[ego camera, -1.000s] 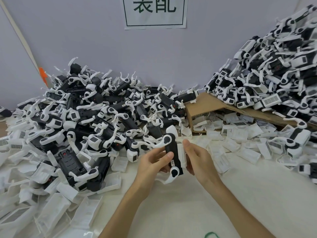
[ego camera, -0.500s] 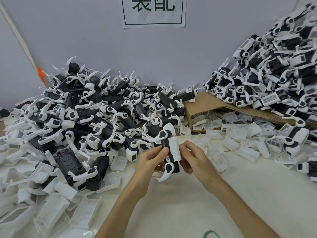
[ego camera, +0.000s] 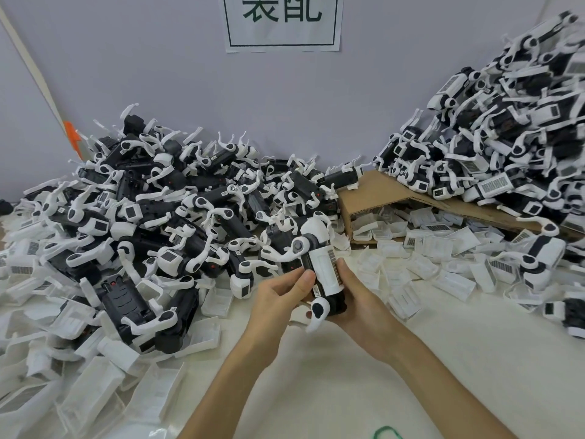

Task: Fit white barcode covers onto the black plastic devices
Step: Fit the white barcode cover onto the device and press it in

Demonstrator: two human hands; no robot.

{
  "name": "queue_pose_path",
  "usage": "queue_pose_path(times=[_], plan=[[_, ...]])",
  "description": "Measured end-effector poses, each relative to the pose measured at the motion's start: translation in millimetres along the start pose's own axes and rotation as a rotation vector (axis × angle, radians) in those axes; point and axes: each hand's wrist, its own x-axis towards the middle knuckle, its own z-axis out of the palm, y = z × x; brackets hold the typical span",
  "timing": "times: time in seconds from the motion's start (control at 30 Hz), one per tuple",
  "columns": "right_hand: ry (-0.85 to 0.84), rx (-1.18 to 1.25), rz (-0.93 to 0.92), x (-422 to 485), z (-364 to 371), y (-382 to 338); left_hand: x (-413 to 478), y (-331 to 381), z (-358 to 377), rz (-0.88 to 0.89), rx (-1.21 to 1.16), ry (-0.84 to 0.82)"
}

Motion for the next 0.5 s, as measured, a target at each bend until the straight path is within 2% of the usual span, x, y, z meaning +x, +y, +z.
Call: queue_pose_path(times=[0.17,0.33,0.5], plan=[[0.049,-0.067,-0.101,2.1,-1.6,0.6,0.6,-1.1,3.5,0.089,0.034,0.046],[0.168,-0.230,-0.216,6.4,-2.1,6.4,-1.3,3.9,3.7,0.115,0.132,-0.072],[0.149,-0.305,-0.231,6.7,-6.9,8.1,-1.1,3.0,5.9,0.136,0.192,-0.076]])
